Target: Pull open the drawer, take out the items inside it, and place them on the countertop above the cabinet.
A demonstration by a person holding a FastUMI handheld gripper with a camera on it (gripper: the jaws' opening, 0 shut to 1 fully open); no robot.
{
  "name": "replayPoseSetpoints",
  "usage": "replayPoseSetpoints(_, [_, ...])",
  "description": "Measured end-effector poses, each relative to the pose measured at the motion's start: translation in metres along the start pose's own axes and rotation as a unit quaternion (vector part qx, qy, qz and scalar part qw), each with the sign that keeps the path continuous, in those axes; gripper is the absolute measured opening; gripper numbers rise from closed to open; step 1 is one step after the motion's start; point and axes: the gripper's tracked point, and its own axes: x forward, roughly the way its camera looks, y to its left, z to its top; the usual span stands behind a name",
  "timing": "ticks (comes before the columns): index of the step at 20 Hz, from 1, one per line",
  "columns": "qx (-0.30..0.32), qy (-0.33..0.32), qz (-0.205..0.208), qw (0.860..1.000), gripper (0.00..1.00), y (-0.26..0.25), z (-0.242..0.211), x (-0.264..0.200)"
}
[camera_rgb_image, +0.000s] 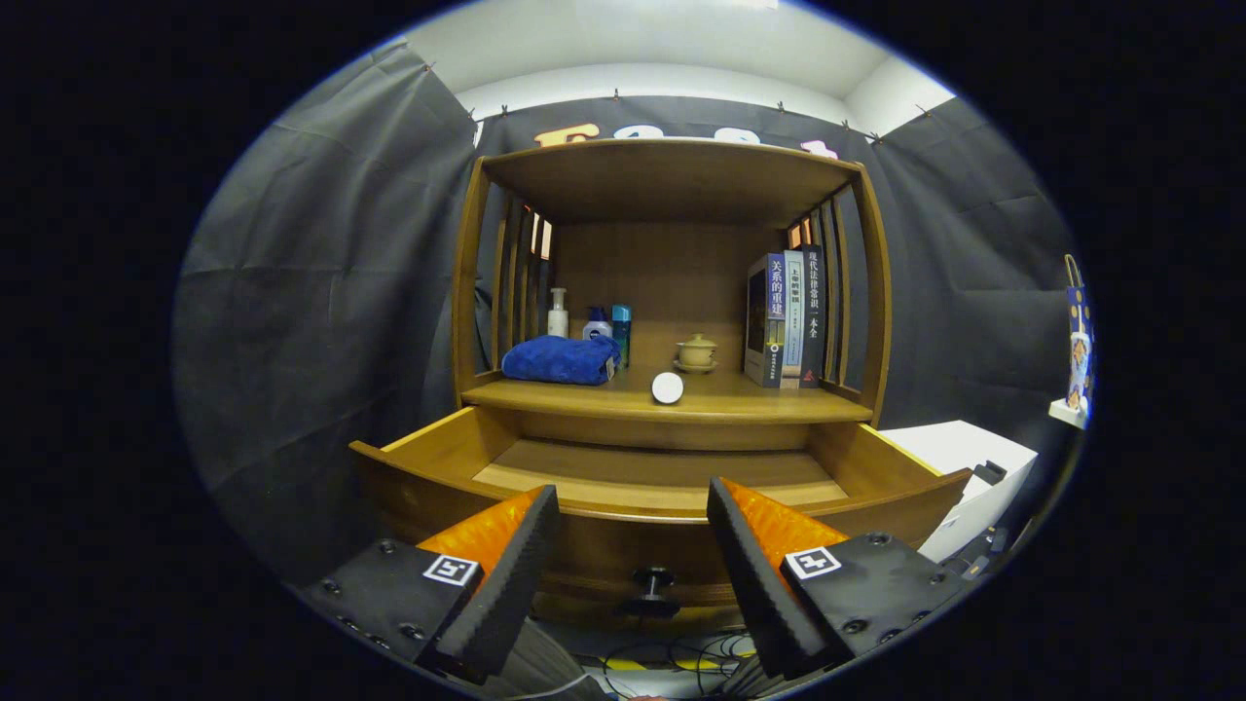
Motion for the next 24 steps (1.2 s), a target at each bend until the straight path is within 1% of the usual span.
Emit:
replayPoseSetpoints(2, [0.006, 0.006, -0.007, 1.0, 0.99, -0.003, -0.011, 0.003])
replayPoseSetpoints(5, [0.011, 0.04, -0.013, 0.999, 0.99, -0.007, -0.036, 0.009])
replayPoseSetpoints(8, [0.008, 0.03, -0.024, 0.999, 0.98, -0.01, -0.038, 0.01])
replayPoseSetpoints(11, [0.0, 0.036, -0.034, 0.999, 0.97, -0.01, -0.045, 0.012])
replayPoseSetpoints(14, [0.008, 0.048, -0.043, 0.998, 0.97, -0.014, -0.052, 0.014])
replayPoseSetpoints(17, [0.012, 0.044, -0.054, 0.997, 0.97, -0.018, -0.05, 0.02])
replayPoseSetpoints(24, [0.011, 0.035, -0.057, 0.998, 0.97, -0.019, -0.046, 0.04])
